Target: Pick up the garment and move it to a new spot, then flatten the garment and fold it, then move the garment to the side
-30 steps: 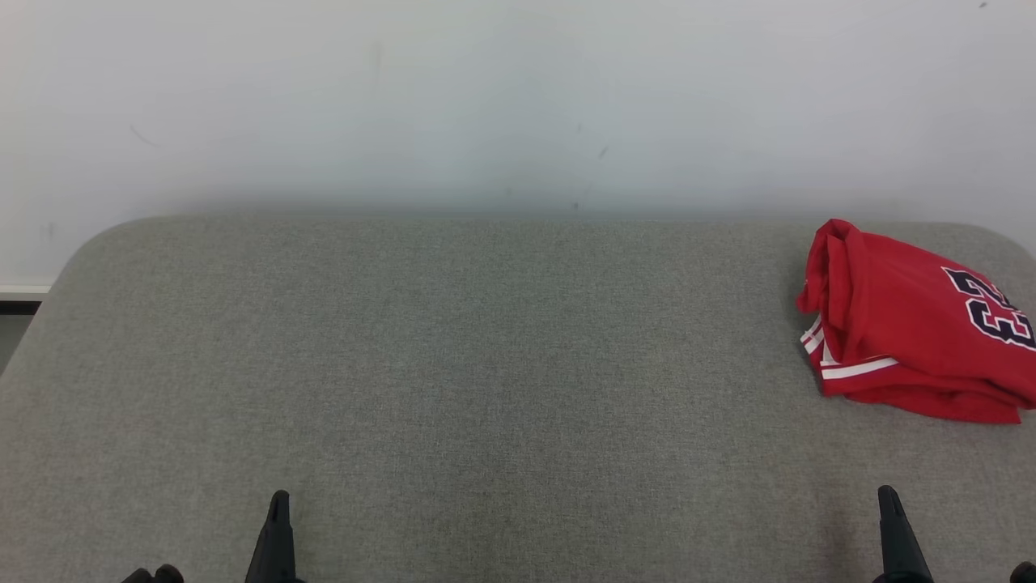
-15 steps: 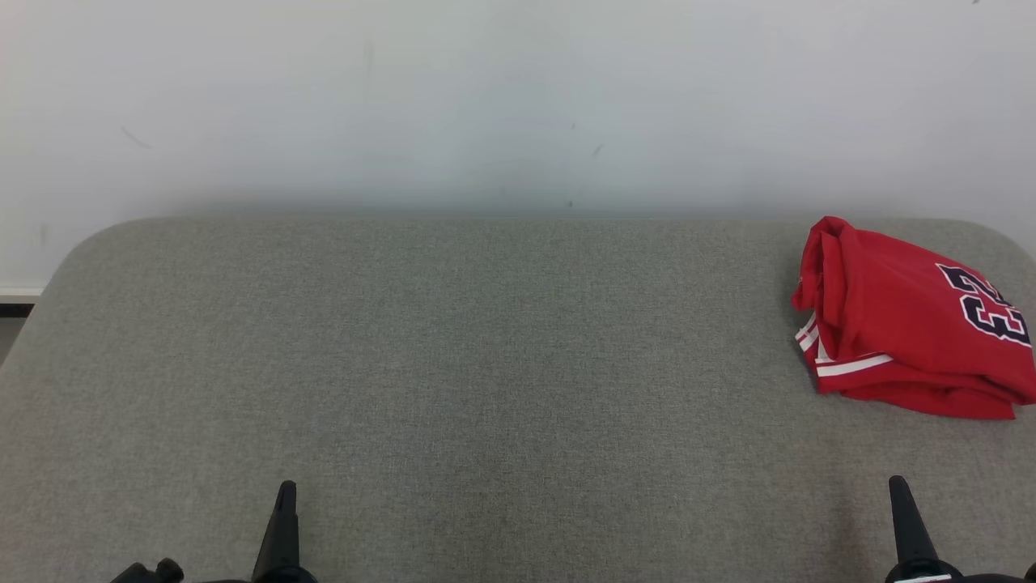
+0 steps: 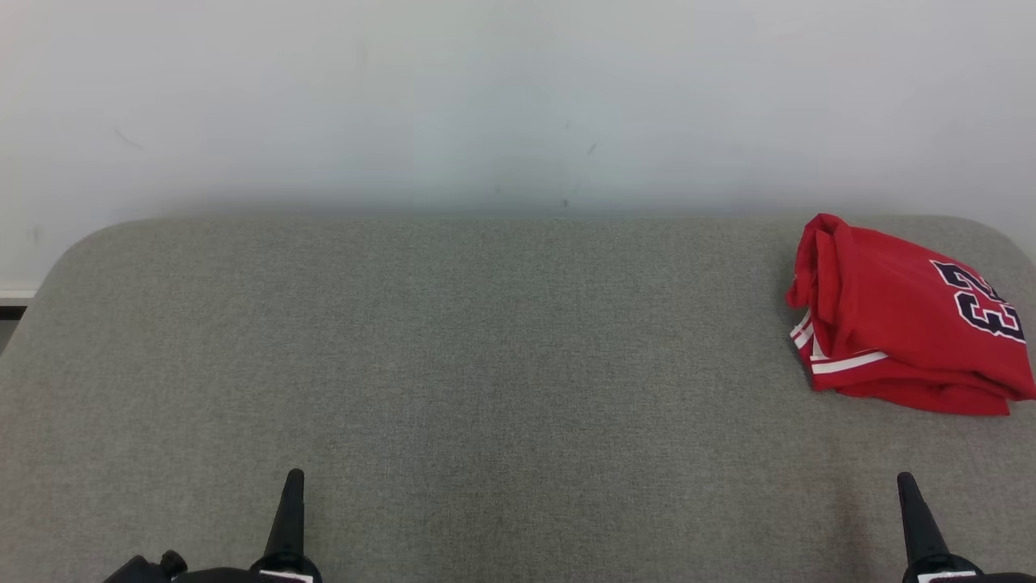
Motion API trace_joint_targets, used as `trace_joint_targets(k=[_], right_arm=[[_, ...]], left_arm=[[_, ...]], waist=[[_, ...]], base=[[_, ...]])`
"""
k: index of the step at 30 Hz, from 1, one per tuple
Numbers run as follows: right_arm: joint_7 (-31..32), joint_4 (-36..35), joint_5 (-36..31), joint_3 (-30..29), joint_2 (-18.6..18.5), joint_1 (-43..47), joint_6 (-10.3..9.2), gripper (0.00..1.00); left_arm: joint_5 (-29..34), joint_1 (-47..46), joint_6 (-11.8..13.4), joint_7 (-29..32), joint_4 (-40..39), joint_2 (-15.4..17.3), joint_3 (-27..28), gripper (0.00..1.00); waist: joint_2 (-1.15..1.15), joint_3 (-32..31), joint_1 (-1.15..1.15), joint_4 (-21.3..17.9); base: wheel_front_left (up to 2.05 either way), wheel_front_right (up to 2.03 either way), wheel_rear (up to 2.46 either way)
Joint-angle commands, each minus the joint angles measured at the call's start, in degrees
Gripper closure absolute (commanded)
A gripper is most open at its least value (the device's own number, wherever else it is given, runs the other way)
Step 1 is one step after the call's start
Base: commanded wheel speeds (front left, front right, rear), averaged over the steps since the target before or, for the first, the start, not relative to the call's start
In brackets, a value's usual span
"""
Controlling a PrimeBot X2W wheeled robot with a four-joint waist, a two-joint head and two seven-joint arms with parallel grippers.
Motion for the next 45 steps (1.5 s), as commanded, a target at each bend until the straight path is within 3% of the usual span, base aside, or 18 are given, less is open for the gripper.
trace_joint_targets(k=[1,45], right_arm=[[0.4,-0.7,1.1,-0.3,-0.4,-1.1,-0.08,1.00],[6.4,-1.7,20.0,-4.0,-0.3,-2.0,-0.12,1.00]], left_arm=[[-1.5,-1.4,-0.2,0.2,-0.3,0.3,0.0,1.00],[-21.5,-4.4,-0.6,4.0,0.4,0.4,-1.4,1.00]], waist=[[0.00,0.0,0.00,0.0],[0.00,0.4,0.00,-1.5]], base=[[0.00,0.00,0.00],[0.00,0.00,0.00]])
